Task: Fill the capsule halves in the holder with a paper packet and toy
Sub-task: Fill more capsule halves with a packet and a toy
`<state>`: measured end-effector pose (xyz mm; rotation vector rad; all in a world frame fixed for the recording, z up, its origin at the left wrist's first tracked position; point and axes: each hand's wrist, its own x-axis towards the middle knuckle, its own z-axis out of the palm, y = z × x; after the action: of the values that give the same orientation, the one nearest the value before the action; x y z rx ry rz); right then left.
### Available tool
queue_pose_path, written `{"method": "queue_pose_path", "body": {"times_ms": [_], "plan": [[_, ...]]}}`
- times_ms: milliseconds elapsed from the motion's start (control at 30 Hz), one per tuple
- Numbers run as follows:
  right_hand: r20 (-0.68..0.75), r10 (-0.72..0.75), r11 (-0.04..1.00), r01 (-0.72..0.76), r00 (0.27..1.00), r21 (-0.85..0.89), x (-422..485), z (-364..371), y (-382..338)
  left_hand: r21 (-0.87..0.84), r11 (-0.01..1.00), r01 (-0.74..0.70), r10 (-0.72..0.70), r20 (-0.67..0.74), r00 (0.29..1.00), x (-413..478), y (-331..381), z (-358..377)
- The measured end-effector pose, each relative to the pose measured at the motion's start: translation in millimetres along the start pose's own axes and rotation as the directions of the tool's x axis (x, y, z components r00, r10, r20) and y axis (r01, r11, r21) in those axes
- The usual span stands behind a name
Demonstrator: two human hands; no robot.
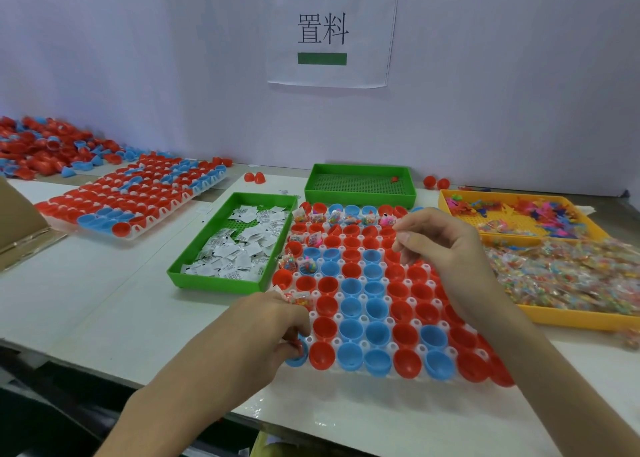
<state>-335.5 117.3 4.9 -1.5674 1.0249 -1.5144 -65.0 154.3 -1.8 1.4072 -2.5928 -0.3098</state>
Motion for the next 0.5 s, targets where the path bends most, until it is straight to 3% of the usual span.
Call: {"method": "queue_pose_path", "body": {"times_ms": [200,500], "plan": [[-0.002,-0.016,1.0,0.016,1.0,0.023,2.5,-1.5,0.3,0.028,0.998,-0.064,0.065,-0.043,0.997,-0.5,-2.8,-3.9],[-0.021,0.0,1.0,0.001,1.0,0.026,3.3,-3.0,0.5,-0.056,0.998,-0.024,0.021,-0.042,0.999,-1.9,-11.3,-12.7]]}}
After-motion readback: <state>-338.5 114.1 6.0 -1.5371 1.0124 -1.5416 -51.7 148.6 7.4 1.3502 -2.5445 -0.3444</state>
